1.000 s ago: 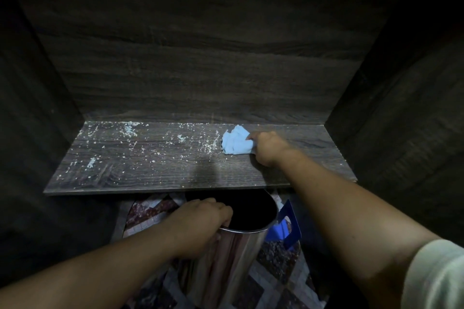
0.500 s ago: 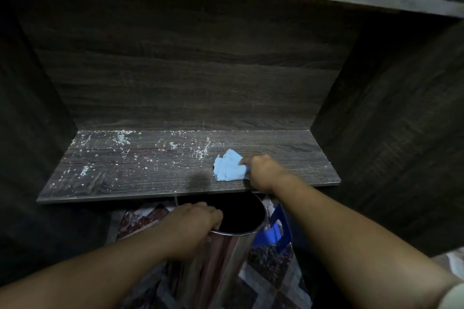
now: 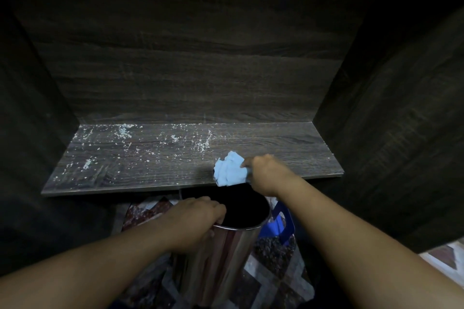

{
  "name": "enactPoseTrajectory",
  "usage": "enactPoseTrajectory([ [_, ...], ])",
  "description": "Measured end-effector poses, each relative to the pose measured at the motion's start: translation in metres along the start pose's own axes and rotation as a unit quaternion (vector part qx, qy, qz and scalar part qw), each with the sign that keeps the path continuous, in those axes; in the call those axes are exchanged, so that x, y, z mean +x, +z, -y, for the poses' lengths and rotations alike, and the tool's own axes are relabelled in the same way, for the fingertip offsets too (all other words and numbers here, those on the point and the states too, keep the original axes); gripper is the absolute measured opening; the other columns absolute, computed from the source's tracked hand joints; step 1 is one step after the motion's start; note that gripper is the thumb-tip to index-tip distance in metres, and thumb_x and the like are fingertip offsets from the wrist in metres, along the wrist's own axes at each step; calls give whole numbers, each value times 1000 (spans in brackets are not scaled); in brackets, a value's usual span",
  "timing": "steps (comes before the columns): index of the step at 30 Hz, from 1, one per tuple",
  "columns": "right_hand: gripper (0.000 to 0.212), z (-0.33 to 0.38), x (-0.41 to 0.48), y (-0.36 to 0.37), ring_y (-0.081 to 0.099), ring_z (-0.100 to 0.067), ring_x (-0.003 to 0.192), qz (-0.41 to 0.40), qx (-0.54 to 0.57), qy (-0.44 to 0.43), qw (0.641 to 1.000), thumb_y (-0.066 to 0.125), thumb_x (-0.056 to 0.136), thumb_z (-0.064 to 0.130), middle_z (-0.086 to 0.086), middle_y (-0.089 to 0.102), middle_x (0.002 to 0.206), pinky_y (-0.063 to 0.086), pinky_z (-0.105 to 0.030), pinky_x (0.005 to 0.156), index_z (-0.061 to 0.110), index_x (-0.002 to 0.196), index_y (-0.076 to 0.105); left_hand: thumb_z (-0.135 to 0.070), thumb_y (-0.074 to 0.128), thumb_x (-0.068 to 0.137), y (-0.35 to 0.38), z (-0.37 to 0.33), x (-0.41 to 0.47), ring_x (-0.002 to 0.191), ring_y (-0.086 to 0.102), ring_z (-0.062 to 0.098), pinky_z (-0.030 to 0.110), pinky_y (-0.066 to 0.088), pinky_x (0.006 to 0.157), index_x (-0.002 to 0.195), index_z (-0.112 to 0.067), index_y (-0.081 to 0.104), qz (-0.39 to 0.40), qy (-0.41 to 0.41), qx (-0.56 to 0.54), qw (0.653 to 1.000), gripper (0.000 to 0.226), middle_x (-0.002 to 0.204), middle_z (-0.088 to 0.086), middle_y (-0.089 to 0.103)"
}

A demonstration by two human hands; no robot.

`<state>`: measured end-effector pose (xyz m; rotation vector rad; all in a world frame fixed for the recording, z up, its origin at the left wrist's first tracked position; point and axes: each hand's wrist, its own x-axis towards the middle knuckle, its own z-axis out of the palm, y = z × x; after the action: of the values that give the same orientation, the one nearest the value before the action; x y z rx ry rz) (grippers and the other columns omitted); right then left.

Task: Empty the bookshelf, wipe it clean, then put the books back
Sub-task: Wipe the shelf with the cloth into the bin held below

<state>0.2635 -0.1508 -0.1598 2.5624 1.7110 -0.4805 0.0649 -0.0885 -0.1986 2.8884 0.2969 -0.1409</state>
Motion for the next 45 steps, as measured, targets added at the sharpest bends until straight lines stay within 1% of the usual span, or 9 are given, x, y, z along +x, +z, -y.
enactPoseTrajectory([
  [3, 42, 5, 1, -4, 56, -28, 117, 0, 4, 5, 1000, 55, 92, 15, -11, 59, 129, 47, -35, 95, 20, 134, 55, -24, 54, 88, 2, 1, 1, 106, 47, 15, 30, 37, 83, 106, -23, 49, -4, 0, -1, 1000, 19, 110, -6, 55],
  [10, 38, 6, -3, -27, 60, -24, 109, 83, 24, 16, 996, 60, 89, 15, -5, 62, 125, 47, -28, 84, 23, 126, 61, -25, 56, 86, 2, 0, 5, 104, 50, 15, 30, 38, 81, 103, -26, 49, -14, 6, -11, 1000, 18, 107, -6, 56],
  [14, 37, -5, -2, -48, 62, -27, 103, 10, 63, 63, 996, 54, 91, 15, -10, 64, 121, 45, -28, 75, 18, 127, 60, -25, 56, 87, 1, -1, 4, 106, 48, 15, 31, 38, 83, 105, -24, 49, -15, 7, -6, 1000, 19, 110, -6, 56],
  [17, 41, -11, 2, -47, 60, -29, 107, -46, 92, 89, 991, 50, 93, 12, -13, 59, 126, 47, -31, 80, 17, 133, 54, -25, 56, 87, 0, 0, 4, 106, 48, 15, 31, 39, 84, 106, -24, 50, -12, 4, -9, 1000, 20, 110, -6, 56],
  [24, 45, -6, 20, -8, 56, -34, 113, -55, 86, 127, 987, 53, 89, 14, -18, 57, 125, 48, -36, 91, 15, 134, 50, -24, 56, 88, 0, 3, 0, 106, 48, 14, 32, 40, 87, 107, -24, 50, -6, 2, -11, 1000, 20, 110, -6, 57],
  [29, 56, 6, 38, 11, 42, -36, 122, -25, 22, 96, 995, 53, 85, 24, -17, 49, 130, 43, -46, 100, 26, 139, 41, -24, 56, 87, 2, 9, -7, 105, 48, 14, 31, 40, 87, 105, -24, 50, -4, -7, -24, 1000, 18, 108, -6, 56],
  [40, 58, 33, 23, 7, 46, -35, 125, 25, -22, -25, 999, 54, 90, 8, -14, 40, 140, 43, -37, 100, 29, 143, 44, -23, 56, 85, 3, 9, -10, 102, 49, 15, 30, 38, 81, 99, -27, 47, 0, -6, -10, 1000, 17, 105, -7, 56],
  [43, 67, 34, 15, -1, 51, -26, 124, 70, -37, -37, 996, 62, 84, 4, -8, 44, 144, 43, -26, 91, 33, 143, 45, -24, 55, 86, 3, 7, -10, 102, 49, 15, 31, 40, 82, 97, -29, 45, 4, -6, -14, 1000, 16, 105, -7, 56],
  [45, 61, 30, 8, -12, 54, -23, 121, 115, -32, -38, 992, 59, 87, 8, -5, 49, 143, 41, -22, 86, 33, 141, 47, -26, 55, 86, 2, 6, -10, 103, 49, 15, 31, 40, 83, 96, -29, 43, 2, -5, -20, 1000, 15, 106, -6, 56],
])
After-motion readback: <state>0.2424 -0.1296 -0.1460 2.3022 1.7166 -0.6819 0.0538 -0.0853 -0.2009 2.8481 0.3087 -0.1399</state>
